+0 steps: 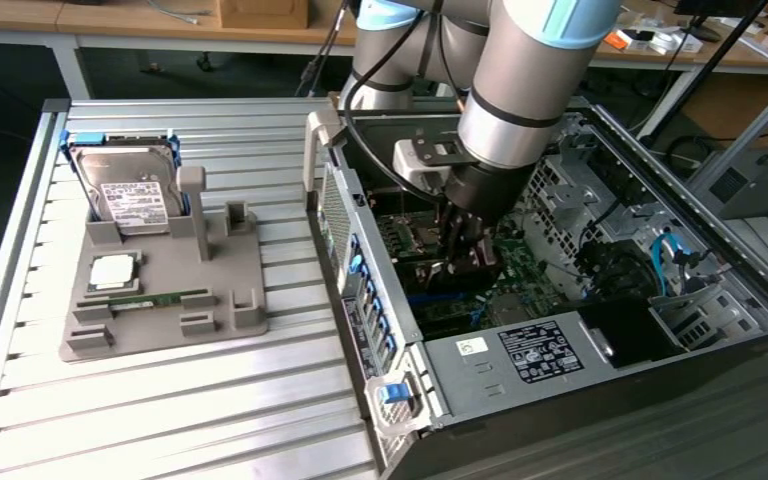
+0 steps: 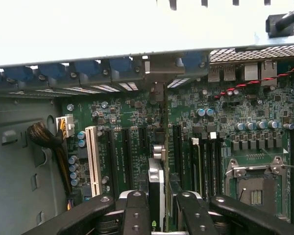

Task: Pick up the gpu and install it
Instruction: 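Insert the gpu into the slot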

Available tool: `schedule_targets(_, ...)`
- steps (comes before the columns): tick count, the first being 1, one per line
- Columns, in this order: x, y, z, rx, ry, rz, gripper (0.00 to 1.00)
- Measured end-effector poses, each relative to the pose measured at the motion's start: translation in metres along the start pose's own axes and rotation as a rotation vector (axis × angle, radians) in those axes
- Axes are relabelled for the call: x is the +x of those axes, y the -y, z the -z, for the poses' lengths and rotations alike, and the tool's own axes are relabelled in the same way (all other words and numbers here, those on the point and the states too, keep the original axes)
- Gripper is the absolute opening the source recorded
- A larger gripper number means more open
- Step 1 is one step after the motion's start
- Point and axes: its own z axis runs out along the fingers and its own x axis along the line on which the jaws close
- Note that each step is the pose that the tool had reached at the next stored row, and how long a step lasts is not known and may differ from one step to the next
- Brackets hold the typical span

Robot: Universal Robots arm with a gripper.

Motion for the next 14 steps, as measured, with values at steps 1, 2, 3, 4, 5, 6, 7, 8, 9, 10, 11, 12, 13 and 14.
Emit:
schedule_targets(1, 0.0, 0.0, -0.0002, 0.0, 0.0001, 0.0, 0.27)
schedule_targets(2, 0.0, 0.0, -0.0005, 0.0, 0.0001, 0.0, 0.27)
schedule_targets(3, 0.0, 0.0, -0.0008, 0.0001, 0.0002, 0.0, 0.27)
schedule_targets(4, -0.0001, 0.0, -0.0013, 0.0001, 0.0004, 0.0, 0.27)
schedule_targets(5, -0.0001, 0.0, -0.0016, 0.0001, 0.0003, 0.0, 0.27)
schedule_targets(6, -0.0001, 0.0, -0.0021, 0.0001, 0.0001, 0.0, 0.27)
schedule_targets(7, -0.0001, 0.0, -0.0026, 0.0, 0.0001, 0.0, 0.27)
schedule_targets(8, -0.0001, 0.0, -0.0031, 0.0001, 0.0001, 0.0, 0.27)
schedule_targets(9, -0.0001, 0.0, -0.0036, 0.0, 0.0001, 0.0, 0.27)
schedule_targets(10, -0.0001, 0.0, -0.0041, 0.0001, 0.0001, 0.0, 0.27)
schedule_targets(11, -0.0001, 0.0, -0.0047, 0.0001, 0.0003, 0.0, 0.27)
schedule_targets(12, -0.0001, -0.0001, -0.0053, 0.0001, 0.0002, 0.0, 0.27)
schedule_targets(13, -0.0001, -0.0001, -0.0058, 0.0001, 0.0002, 0.0, 0.27)
schedule_targets(14, -0.0001, -0.0001, -0.0063, 0.0, 0.0001, 0.0, 0.27)
